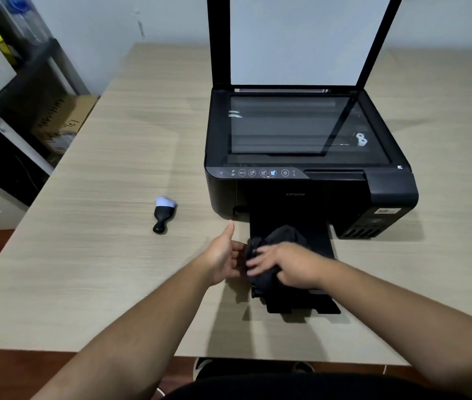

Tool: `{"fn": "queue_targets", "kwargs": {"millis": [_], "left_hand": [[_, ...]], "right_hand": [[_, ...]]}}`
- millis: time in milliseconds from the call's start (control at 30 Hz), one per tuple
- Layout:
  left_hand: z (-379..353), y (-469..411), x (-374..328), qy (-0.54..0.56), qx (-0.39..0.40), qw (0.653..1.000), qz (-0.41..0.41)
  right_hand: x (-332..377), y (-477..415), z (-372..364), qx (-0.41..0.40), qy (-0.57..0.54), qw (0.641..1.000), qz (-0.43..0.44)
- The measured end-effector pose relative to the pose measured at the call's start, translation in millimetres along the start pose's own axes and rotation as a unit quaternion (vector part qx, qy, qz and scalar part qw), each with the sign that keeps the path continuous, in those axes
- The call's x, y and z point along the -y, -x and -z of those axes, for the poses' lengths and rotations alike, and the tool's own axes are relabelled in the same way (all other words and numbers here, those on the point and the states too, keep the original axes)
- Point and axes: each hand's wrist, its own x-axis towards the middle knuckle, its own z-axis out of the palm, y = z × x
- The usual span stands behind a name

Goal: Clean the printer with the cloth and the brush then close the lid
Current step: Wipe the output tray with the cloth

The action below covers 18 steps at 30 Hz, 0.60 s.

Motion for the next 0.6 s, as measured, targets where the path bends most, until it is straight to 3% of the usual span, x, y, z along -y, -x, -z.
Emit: {"fn": "queue_targets", "kwargs": {"millis": [67, 200, 367, 500, 600], "left_hand": [[-1.3, 0.5, -0.1, -0.009, 0.007, 1.000, 0.002], [-6.0, 4.0, -0.4, -0.014, 0.004, 1.000, 0.001], [-2.8, 2.4, -3.0, -0.039, -0.002, 0.999, 0.006], [-5.4, 5.0, -4.2, -0.012, -0.003, 1.000, 0.006], [-4.1, 6.0, -4.7, -0.021, -0.006, 1.000, 0.001]], "right_hand": [[-2.1, 9.6, 1.6, 0.022, -0.008, 0.999, 0.023], [-25.7, 9.1, 15.7, -0.079, 0.023, 0.995, -0.049], [-10.0, 8.6, -1.0, 0.017, 0.046, 0.998, 0.047], [-25.6, -0.9, 11.7, -0.081, 0.063, 0.994, -0.028], [-13.1, 6.6, 3.6, 0.002, 0.078, 0.997, 0.028]]}}
